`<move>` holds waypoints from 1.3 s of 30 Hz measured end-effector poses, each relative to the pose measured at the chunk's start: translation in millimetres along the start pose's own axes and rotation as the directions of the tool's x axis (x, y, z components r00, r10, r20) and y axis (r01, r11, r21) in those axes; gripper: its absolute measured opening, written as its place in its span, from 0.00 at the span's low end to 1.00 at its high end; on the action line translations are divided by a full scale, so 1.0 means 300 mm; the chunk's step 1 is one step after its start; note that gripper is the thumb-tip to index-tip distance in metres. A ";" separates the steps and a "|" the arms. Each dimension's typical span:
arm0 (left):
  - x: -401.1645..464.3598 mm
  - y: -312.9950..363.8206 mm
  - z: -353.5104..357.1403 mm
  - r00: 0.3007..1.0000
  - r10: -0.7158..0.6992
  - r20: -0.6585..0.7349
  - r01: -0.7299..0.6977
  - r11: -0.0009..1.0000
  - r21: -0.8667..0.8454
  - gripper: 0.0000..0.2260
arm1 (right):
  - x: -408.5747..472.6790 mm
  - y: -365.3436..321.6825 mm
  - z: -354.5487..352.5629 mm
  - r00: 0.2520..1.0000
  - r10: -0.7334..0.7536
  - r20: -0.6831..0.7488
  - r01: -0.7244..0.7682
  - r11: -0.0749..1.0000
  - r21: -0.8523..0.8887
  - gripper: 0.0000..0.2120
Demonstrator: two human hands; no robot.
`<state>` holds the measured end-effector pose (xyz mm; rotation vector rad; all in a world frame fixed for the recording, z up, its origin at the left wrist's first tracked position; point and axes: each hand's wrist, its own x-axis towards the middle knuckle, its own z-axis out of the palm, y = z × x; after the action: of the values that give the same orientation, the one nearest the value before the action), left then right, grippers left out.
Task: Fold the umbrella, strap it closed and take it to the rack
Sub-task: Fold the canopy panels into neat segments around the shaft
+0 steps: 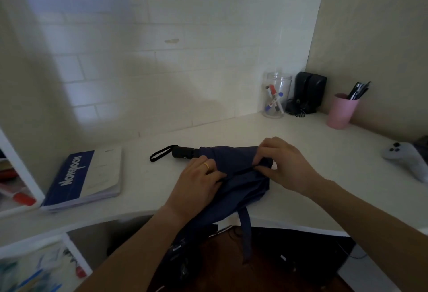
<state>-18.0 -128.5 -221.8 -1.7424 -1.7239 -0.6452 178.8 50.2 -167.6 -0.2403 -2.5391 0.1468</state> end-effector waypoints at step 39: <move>0.084 -0.109 -0.075 0.886 -0.261 0.385 0.342 0.926 -0.161 0.21 | 0.040 0.018 0.051 0.987 0.147 0.066 -0.141 0.986 -0.090 0.21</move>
<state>-47.9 -127.4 -185.5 -1.8446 -2.2878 -0.7127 161.2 57.0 -174.6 -0.4605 -2.6027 0.1049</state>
